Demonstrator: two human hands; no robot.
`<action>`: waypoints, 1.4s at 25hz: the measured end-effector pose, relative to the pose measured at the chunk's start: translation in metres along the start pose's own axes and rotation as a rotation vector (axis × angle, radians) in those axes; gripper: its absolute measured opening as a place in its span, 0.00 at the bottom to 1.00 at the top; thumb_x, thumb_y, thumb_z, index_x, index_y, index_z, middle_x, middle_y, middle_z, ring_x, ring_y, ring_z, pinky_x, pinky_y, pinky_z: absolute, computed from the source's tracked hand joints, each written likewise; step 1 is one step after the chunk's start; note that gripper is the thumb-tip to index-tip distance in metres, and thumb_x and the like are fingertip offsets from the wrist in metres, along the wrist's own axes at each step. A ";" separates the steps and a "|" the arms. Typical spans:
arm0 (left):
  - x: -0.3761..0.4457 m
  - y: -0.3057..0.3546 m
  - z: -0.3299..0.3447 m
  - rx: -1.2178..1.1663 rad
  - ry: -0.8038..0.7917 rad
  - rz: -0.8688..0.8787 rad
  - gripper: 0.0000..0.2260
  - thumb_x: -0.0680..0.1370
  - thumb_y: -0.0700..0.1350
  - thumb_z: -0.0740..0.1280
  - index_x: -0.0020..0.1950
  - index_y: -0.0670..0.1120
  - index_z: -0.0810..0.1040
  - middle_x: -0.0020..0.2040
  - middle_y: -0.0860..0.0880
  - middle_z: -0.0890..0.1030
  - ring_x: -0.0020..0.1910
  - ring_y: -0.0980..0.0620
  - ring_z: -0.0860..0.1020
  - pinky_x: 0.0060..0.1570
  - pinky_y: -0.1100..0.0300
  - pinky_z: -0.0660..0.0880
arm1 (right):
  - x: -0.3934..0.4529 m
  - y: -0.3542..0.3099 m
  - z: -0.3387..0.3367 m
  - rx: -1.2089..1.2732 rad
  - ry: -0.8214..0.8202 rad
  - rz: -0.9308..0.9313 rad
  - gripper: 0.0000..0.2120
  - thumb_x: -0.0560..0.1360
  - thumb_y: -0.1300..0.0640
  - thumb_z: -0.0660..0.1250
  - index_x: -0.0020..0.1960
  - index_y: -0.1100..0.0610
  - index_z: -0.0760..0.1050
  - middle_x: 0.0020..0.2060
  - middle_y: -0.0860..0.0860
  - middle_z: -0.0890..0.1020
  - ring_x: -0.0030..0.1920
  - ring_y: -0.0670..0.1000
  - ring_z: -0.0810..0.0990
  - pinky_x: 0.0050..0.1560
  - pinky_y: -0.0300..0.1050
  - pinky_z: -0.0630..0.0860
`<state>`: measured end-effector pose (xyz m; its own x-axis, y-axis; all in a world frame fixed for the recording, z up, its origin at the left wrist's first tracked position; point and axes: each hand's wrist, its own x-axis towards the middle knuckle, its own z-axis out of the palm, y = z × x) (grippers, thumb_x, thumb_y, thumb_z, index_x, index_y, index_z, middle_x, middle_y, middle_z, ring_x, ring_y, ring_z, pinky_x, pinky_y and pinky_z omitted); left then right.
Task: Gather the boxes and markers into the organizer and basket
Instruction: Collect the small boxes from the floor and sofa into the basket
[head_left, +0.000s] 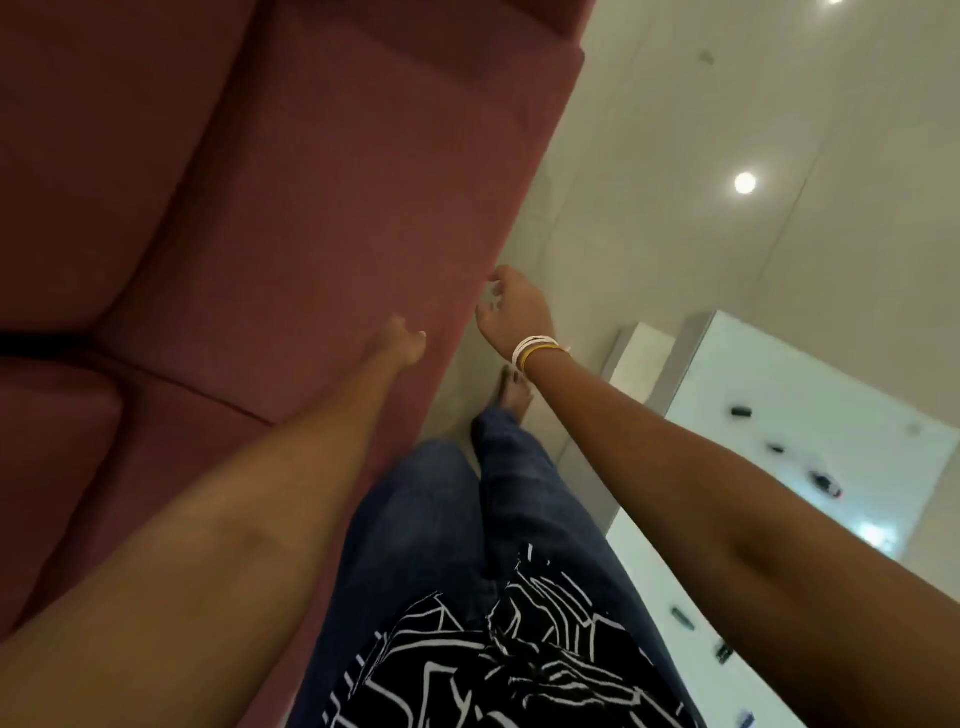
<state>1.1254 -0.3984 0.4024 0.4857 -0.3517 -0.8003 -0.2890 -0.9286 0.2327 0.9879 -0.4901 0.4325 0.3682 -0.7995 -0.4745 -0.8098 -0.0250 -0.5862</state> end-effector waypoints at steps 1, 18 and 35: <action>0.009 0.019 -0.008 -0.018 0.002 -0.009 0.25 0.79 0.50 0.63 0.74 0.42 0.64 0.73 0.41 0.69 0.71 0.41 0.68 0.70 0.52 0.66 | 0.027 -0.009 -0.017 -0.086 -0.030 -0.071 0.23 0.72 0.59 0.63 0.67 0.59 0.69 0.58 0.59 0.77 0.55 0.62 0.78 0.56 0.54 0.76; 0.189 0.196 -0.140 -0.296 0.038 -0.222 0.22 0.80 0.51 0.59 0.71 0.41 0.68 0.70 0.41 0.72 0.67 0.40 0.72 0.64 0.54 0.69 | 0.390 -0.210 -0.043 -0.863 -0.356 -0.608 0.37 0.77 0.55 0.63 0.79 0.50 0.46 0.77 0.55 0.57 0.75 0.58 0.61 0.67 0.62 0.66; 0.233 0.223 -0.118 -0.807 -0.050 -0.400 0.37 0.77 0.55 0.65 0.80 0.48 0.49 0.79 0.45 0.41 0.79 0.45 0.47 0.76 0.53 0.53 | 0.528 -0.301 0.040 -0.093 -0.498 -0.267 0.28 0.65 0.60 0.78 0.60 0.56 0.69 0.51 0.50 0.77 0.50 0.50 0.77 0.54 0.39 0.74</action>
<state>1.2715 -0.7013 0.3328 0.3833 0.0034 -0.9236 0.5700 -0.7877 0.2337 1.4443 -0.8809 0.3318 0.7183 -0.3791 -0.5834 -0.6876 -0.2585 -0.6785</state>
